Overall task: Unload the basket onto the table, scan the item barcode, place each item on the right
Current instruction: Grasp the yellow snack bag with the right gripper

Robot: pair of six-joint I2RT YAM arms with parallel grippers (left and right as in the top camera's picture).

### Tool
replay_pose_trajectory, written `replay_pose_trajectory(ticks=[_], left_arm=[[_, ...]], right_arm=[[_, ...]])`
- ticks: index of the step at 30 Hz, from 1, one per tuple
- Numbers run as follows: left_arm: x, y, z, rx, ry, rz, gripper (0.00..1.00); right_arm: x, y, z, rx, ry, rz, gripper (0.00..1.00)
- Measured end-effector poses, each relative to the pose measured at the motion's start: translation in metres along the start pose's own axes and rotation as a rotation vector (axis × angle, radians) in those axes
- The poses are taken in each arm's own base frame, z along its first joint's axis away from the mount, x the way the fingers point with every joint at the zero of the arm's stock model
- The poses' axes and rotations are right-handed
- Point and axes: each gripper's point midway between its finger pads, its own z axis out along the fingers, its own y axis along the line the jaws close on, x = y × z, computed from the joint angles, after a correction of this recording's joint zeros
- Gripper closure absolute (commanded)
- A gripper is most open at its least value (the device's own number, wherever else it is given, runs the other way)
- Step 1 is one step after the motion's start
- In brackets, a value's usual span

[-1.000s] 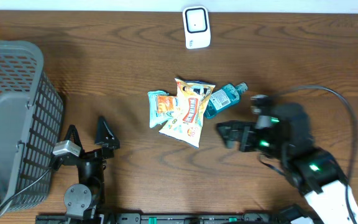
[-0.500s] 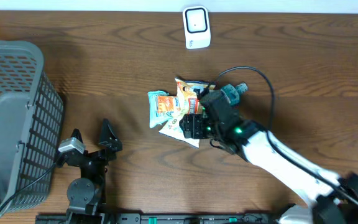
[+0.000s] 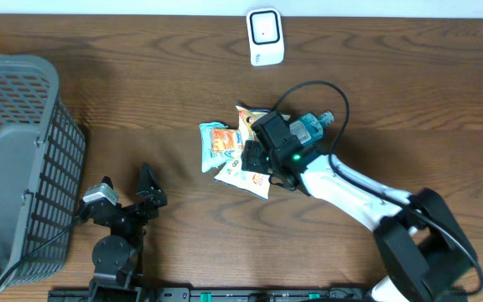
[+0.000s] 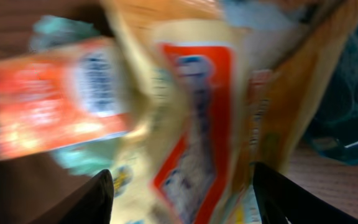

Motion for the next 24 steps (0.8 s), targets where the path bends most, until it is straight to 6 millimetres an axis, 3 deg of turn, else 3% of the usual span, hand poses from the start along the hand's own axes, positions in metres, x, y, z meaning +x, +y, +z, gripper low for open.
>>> replay_pose_trajectory(ticks=[2, 4, 10, 18, 24], left_arm=[[0.0, 0.0, 0.0, 0.0, 0.001, 0.0, 0.02], [0.0, 0.0, 0.0, -0.001, 0.002, 0.001, 0.02], [0.001, 0.0, 0.0, -0.001, 0.003, 0.001, 0.02], [0.001, 0.0, 0.0, -0.001, 0.003, 0.001, 0.02], [0.001, 0.0, 0.0, -0.001, 0.004, 0.001, 0.02]], right_arm=[[0.004, -0.009, 0.011, 0.038, 0.011, 0.022, 0.36], [0.007, -0.017, 0.019, 0.069, 0.017, 0.043, 0.45], [0.003, -0.017, 0.027, 0.076, 0.009, 0.105, 0.99], [0.003, -0.019, 0.015, 0.023, 0.094, 0.176, 0.98], [0.004, -0.025, -0.037, -0.057, 0.196, 0.291, 0.98]])
